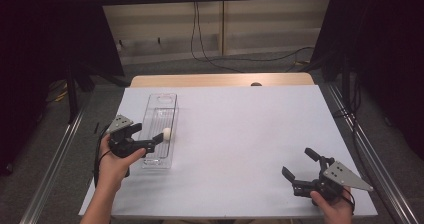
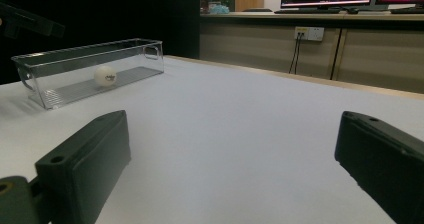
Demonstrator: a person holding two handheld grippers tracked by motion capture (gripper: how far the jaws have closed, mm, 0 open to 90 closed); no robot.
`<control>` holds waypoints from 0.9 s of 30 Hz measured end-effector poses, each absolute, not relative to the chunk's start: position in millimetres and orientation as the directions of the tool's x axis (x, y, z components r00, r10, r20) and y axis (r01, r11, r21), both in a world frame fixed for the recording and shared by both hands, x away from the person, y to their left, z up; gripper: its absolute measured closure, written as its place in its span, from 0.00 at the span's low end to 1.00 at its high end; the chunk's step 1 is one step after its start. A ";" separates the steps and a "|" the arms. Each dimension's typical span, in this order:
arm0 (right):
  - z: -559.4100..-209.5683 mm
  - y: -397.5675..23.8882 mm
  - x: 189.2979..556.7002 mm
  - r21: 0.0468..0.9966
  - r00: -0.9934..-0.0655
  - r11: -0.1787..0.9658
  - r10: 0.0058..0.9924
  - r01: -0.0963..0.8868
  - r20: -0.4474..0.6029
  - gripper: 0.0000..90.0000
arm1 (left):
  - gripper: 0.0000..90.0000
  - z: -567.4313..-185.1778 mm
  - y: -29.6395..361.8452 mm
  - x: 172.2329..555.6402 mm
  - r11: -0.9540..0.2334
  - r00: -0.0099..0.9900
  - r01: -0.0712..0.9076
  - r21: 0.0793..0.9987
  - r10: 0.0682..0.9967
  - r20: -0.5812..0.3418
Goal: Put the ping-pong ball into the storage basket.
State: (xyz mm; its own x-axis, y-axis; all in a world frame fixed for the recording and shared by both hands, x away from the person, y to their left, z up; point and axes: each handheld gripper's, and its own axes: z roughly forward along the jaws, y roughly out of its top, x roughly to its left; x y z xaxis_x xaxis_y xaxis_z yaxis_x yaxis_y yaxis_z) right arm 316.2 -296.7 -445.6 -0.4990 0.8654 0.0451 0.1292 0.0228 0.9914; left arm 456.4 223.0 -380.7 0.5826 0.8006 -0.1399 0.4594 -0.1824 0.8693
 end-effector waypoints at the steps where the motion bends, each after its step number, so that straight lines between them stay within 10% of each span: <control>1: -445.5 -296.8 316.3 0.992 -0.499 0.024 0.865 0.127 0.044 0.01 | 0.06 -380.6 223.0 455.7 -0.181 0.579 0.458 0.870 0.803 -0.138; 27: -445.3 -296.9 315.9 0.991 -0.501 0.026 0.865 0.131 0.043 0.01 | 0.03 -384.8 233.6 442.3 -0.138 0.568 0.426 0.894 0.810 -0.145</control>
State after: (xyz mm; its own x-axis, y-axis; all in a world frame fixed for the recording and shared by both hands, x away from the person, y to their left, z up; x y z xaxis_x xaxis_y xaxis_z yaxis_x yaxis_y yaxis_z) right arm 315.9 -296.9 -445.3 -0.5006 0.8646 0.0432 0.1308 0.0262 0.9911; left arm 442.3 233.6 -384.8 0.5677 0.8103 -0.1454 0.4260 -0.1380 0.8941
